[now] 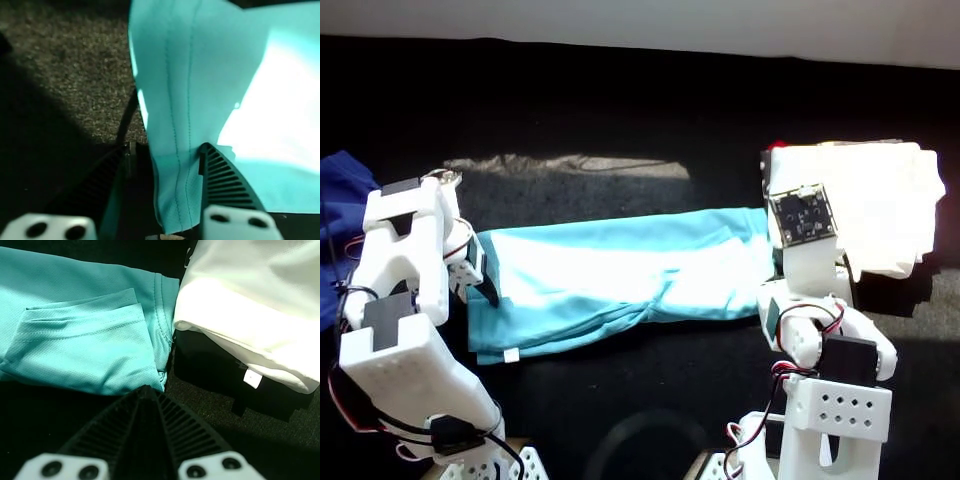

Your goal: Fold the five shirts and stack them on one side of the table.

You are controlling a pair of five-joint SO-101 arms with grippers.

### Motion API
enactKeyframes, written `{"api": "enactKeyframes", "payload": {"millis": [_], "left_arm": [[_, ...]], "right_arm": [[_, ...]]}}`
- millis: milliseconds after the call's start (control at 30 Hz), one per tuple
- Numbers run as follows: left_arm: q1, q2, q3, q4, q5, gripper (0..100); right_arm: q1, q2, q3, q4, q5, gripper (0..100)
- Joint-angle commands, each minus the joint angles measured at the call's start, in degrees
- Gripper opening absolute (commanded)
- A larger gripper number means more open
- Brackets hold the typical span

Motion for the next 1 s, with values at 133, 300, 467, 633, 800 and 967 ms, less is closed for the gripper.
{"api": "enactKeyframes", "payload": {"millis": [133, 300, 467, 633, 800, 967], "left_arm": [[2.2, 4.2, -2.9, 0.0, 0.3, 1], [-2.9, 4.5, -7.9, 4.0, -3.7, 1], [-15.7, 5.2, -19.1, 11.4, -12.4, 1], [-22.3, 5.2, -26.2, 16.6, -18.2, 1], [-22.2, 4.8, -28.4, 21.8, -19.3, 1], [-14.5, 4.5, -28.3, 27.2, -18.8, 1]], "right_arm": [[-0.1, -1.1, 0.0, -0.7, -0.4, 0.6], [0.0, -0.9, 0.1, -0.5, -0.7, 0.6], [1.2, -1.2, 1.5, 0.0, -2.5, 0.6], [3.6, -1.2, 7.1, -2.3, -5.6, 0.6], [8.4, -1.2, 17.7, -10.7, -5.5, 0.6], [17.4, -1.2, 30.0, -20.3, -5.6, 0.6]]}}
